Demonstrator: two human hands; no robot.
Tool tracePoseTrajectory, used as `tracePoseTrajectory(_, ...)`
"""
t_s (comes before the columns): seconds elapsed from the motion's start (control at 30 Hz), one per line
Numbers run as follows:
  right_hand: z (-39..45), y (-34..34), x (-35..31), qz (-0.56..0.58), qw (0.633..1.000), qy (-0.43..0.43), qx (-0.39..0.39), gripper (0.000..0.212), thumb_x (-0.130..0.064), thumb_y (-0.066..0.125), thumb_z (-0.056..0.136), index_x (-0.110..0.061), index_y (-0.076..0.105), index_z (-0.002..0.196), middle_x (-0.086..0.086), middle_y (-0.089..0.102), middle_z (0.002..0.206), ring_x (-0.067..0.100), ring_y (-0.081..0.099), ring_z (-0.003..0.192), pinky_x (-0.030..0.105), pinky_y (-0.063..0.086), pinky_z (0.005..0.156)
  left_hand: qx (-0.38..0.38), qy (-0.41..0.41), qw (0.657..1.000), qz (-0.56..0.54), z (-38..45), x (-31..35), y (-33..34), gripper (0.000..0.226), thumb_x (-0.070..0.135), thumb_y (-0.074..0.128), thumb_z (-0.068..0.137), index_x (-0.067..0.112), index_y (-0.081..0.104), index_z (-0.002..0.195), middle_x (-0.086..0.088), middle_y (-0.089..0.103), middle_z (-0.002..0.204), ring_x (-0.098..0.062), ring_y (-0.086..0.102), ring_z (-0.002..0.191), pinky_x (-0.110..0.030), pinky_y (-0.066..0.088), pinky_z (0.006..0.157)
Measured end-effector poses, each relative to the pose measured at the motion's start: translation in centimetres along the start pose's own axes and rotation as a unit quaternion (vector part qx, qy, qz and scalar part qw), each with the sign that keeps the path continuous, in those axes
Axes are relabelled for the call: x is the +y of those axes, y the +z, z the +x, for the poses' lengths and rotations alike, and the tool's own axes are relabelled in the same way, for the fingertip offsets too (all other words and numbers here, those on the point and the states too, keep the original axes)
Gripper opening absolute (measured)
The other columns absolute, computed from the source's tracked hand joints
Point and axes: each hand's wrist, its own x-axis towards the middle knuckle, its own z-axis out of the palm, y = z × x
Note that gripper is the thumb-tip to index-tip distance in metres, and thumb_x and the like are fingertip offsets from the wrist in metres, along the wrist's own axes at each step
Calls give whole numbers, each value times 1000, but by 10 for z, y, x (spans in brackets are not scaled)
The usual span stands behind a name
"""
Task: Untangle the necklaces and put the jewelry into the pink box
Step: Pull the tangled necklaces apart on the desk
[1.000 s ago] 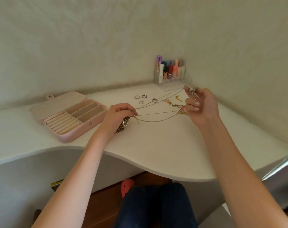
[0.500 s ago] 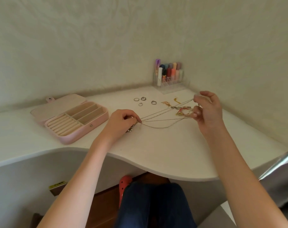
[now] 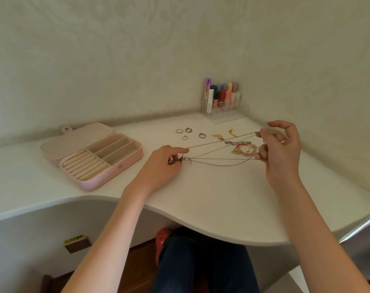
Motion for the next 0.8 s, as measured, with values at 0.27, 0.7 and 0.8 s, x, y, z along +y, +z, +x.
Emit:
tracePoseTrajectory(0.27,0,1,9,-92,996,0,23,14,-9,61,88,-14,53,98,17,63,93,11,50,38,27,50,43,5,5,998,-61,-3,3,-5,66,-2,51,82,39,49,133,1,40,74,-4,36,59,-14,34,60)
tracePoseTrajectory(0.7,-8,1,8,-213,977,-19,-8,10,-13,60,89,-22,56,90,-4,65,78,11,58,43,22,41,38,9,-31,969,-247,-1,3,-9,47,1,51,91,33,59,125,4,24,60,-11,26,58,-15,27,60)
tracePoseTrajectory(0.8,-7,2,11,-253,967,-6,-39,9,-12,61,86,-21,60,84,-1,62,79,11,55,44,24,39,38,7,-40,968,-246,1,0,-9,53,1,45,91,37,56,128,6,27,59,-15,26,61,-25,32,74)
